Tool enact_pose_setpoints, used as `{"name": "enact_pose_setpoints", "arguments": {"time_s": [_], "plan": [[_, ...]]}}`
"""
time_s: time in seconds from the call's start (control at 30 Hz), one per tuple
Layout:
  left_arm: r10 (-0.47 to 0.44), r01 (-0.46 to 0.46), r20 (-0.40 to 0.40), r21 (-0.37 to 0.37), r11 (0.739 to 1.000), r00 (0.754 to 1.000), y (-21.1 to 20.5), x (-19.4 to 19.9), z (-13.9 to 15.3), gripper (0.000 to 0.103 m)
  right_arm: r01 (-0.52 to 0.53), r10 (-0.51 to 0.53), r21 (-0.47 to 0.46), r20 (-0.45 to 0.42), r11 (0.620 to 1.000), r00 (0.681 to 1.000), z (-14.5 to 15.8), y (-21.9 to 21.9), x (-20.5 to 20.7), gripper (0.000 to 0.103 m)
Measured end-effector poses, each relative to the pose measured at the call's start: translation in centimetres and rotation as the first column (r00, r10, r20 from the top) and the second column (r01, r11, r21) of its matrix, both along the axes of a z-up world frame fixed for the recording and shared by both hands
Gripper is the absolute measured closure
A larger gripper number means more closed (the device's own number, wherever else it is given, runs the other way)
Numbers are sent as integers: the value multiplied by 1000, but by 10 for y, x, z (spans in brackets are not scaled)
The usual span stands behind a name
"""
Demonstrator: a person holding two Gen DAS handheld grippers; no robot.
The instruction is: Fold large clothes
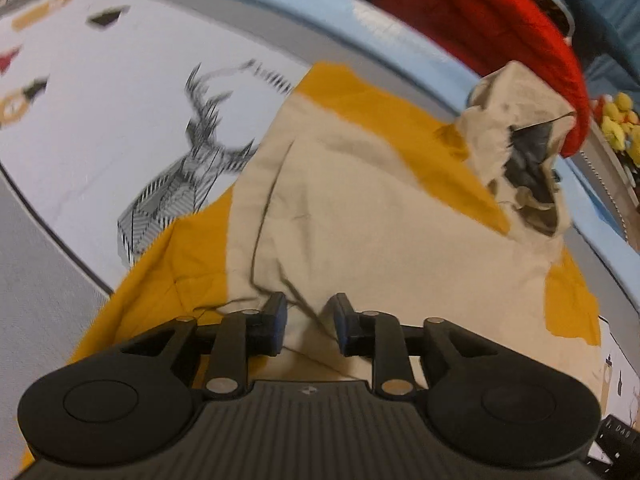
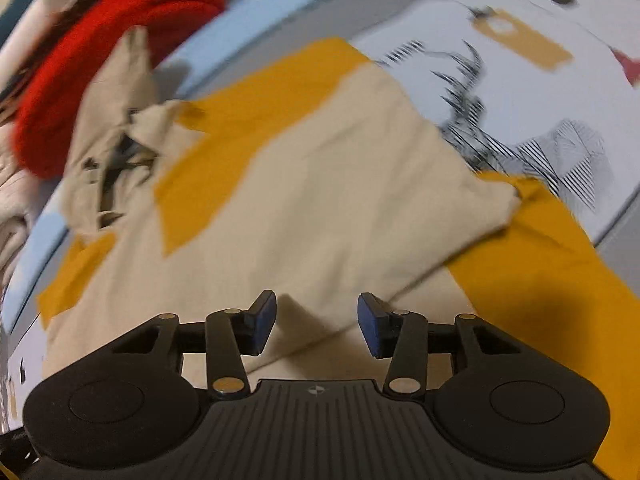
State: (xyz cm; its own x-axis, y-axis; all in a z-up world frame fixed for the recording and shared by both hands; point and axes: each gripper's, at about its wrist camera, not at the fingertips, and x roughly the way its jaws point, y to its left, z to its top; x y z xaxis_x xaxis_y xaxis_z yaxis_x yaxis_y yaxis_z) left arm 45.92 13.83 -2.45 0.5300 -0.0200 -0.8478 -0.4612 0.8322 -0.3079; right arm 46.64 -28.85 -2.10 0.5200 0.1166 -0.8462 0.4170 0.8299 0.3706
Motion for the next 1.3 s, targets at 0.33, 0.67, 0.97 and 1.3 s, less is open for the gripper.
{"name": "enact_pose_setpoints", "arguments": {"time_s": [0.33,0.67,0.97,1.3], "plan": [[-212,174,152,233,957,965,-49,-19,61,70,-52,66,-87,168,995,984,61,5,-20,56],[-375,276,241,362,891,895,-87,-76,102,70,-120,217,-297,322,947,921,114,5,-66,55],[-310,198,213,424,884,926,-90,-206,158,64,-149,269,-292,433,945,860,145,-5,-108,55],[-252,106,306,423,900,918,-135,-306,285,56,-122,216,-207,528,971,821,167,-27,-128,54]]}}
